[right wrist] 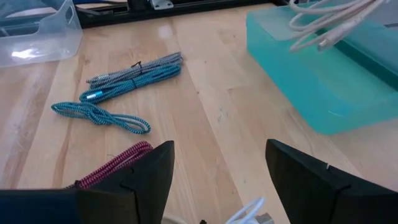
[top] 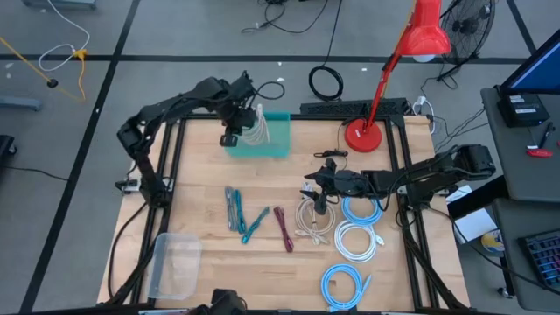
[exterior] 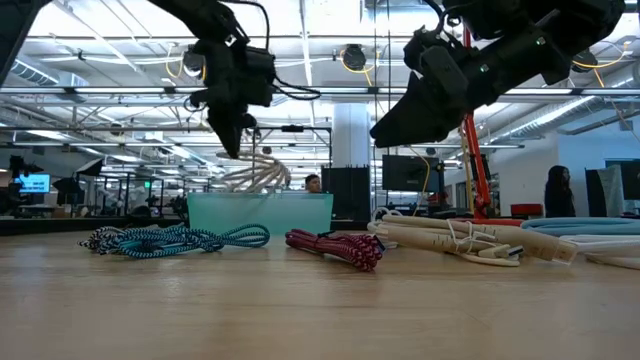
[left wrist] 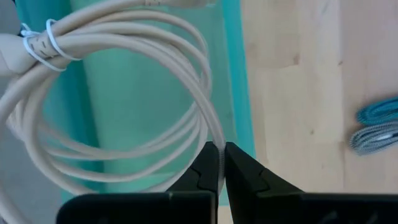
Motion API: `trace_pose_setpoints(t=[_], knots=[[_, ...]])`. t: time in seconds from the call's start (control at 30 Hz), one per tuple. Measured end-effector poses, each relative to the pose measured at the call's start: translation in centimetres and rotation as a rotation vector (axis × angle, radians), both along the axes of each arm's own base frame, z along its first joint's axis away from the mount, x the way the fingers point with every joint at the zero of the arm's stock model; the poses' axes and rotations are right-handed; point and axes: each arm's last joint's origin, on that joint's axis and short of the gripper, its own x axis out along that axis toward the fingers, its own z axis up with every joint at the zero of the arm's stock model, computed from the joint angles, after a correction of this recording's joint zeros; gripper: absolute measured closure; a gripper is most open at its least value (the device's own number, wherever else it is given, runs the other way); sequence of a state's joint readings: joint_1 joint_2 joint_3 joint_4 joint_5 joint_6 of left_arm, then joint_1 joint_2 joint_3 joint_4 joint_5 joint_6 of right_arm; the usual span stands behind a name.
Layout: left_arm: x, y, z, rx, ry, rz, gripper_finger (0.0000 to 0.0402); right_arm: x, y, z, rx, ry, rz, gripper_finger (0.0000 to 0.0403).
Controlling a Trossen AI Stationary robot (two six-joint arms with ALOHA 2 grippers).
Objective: Pick & Place USB Port
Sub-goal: Put the left brown HDMI cable into the green bin
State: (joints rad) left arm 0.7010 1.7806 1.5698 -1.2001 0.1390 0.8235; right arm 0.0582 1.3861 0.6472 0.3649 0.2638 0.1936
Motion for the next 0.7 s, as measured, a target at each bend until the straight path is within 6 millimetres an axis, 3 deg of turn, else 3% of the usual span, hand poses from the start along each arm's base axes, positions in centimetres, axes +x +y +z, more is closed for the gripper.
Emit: trace_pose_setpoints(t=[0.27,0.7], knots=[[-0.2,0.9,-1.3,-0.043,0.055,0.011,0.0394,0.0,0.0,0.0,0.001,0.002,-0.001,0.0156],[1.1,1.6,-5.8,-0.158,0.184,0.029,0.0394,0.0,0.0,0.0,0.003,-0.001,-0.001,0.0156]])
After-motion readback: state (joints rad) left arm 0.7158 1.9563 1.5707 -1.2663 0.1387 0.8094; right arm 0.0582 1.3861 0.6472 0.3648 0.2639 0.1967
